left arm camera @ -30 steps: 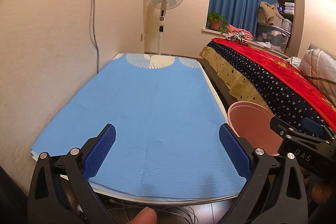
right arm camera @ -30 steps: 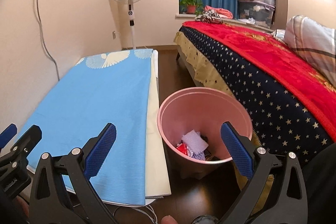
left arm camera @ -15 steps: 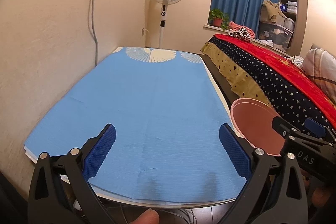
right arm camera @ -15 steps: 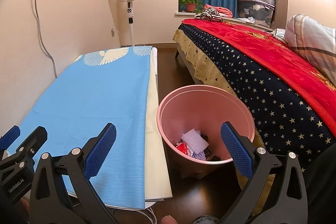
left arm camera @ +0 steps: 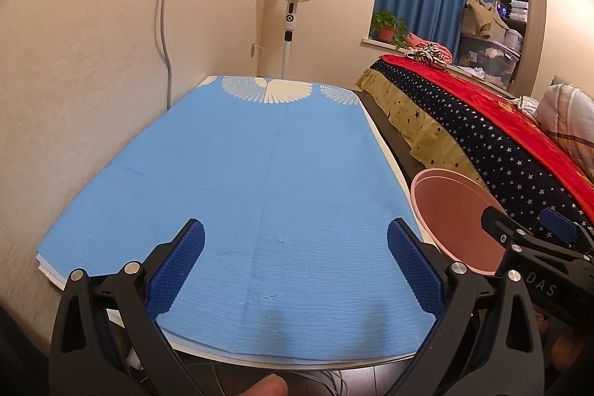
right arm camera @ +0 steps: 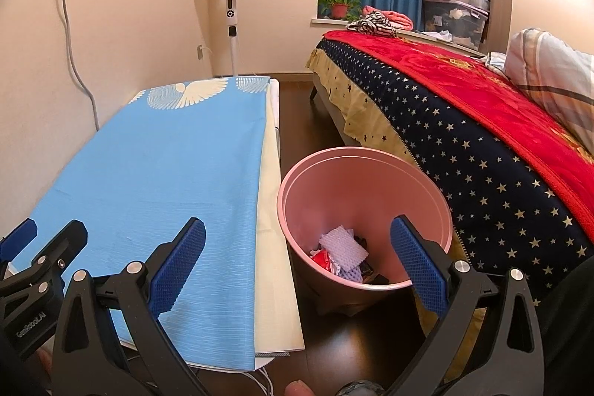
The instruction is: Collect trash
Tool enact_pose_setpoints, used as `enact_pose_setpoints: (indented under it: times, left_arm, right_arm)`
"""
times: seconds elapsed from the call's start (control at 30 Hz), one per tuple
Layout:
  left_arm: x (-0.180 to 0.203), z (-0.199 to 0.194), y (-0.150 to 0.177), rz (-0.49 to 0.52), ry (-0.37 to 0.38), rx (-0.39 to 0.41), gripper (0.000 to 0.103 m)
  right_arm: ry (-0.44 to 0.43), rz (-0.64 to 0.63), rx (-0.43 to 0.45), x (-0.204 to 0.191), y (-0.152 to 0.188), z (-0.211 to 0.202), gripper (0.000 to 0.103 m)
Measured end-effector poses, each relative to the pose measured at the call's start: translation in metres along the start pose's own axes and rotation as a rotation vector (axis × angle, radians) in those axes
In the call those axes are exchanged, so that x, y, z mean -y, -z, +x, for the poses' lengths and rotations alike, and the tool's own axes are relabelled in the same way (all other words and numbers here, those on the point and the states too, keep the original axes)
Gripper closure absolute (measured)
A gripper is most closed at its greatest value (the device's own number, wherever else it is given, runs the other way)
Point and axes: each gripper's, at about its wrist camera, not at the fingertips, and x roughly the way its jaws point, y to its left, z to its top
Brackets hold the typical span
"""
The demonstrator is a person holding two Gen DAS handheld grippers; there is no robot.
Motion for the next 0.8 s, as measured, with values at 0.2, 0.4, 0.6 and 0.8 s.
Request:
enact_pose_setpoints:
  times: [0.2,0.4,0.6,0.8]
  left_arm:
    - [-0.0002,0.0002,0.0013,0.002,0.001,0.0,0.008]
    - [-0.0006,0.0008,0.0011,0.0,0.0,0.0,0.008]
    - [-0.0011,0.0006,0.0005,-0.002,-0.002,0.001,0.008]
    - [-0.0016,0.0007,-0.0001,-0.005,-0.002,0.002,0.008]
  right_arm:
    - [0.001,-0.001,0.0,-0.0003,-0.0001,0.0,0.005]
    - [0.002,-0.003,0.0,-0.0002,0.0,0.0013,0.005]
    - [0.003,-0.004,0.001,-0.0007,-0.0002,0.0011,0.005]
    - [0.004,-0.004,0.001,-0.0006,-0.0001,0.0022,0.005]
